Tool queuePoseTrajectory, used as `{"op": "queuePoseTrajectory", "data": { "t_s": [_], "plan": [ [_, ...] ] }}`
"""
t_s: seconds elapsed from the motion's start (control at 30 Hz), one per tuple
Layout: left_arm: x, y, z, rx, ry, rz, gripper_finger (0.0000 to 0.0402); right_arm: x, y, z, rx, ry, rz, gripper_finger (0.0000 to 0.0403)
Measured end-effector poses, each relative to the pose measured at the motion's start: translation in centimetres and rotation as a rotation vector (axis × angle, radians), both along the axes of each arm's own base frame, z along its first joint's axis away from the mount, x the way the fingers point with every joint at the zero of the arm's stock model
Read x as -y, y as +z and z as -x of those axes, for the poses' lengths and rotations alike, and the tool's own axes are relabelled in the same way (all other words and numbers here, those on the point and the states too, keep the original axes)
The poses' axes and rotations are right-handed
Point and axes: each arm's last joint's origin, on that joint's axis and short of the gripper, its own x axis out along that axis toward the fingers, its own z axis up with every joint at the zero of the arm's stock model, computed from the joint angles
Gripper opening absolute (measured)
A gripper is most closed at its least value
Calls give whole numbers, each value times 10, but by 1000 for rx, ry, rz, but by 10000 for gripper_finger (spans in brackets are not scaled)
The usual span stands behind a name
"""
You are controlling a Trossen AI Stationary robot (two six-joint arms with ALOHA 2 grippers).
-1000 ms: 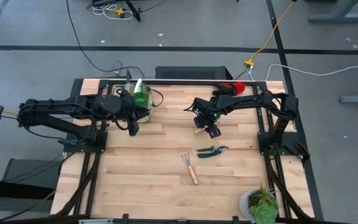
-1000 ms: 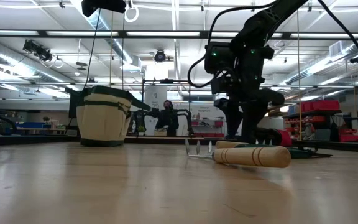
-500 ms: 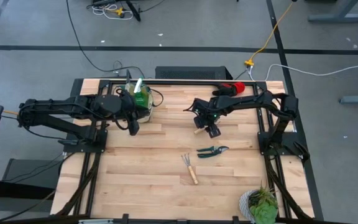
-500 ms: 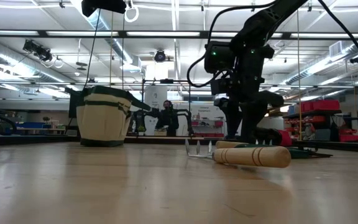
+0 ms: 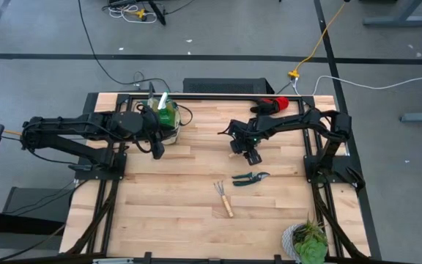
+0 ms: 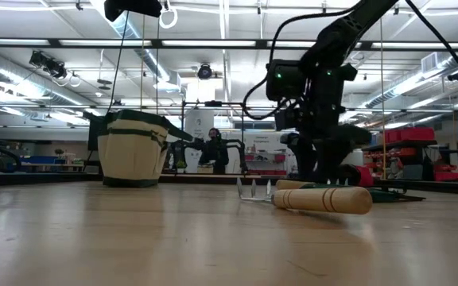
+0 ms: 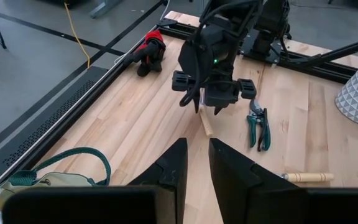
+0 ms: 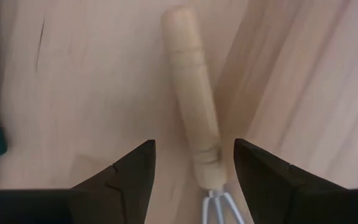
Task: Pick & Place Garden tools in Gardening bag
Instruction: Put the brown hand rake into the gardening bag
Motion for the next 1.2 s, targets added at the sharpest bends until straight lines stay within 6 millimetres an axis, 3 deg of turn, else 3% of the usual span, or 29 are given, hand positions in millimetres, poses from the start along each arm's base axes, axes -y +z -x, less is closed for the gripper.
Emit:
{"op": "queuePoseTrajectory", "data": {
  "t_s": [0.37, 0.83, 1.2],
  "plan": [
    [0, 0, 0, 0, 13, -7, 71, 0, -2, 1, 2, 4, 2, 217],
    [0, 0, 0, 0, 14, -8, 71, 1, -2, 0, 7, 22, 15, 149],
    [0, 0, 0, 0, 14, -8, 71, 1, -3, 1, 12, 34, 19, 142]
  ]
}}
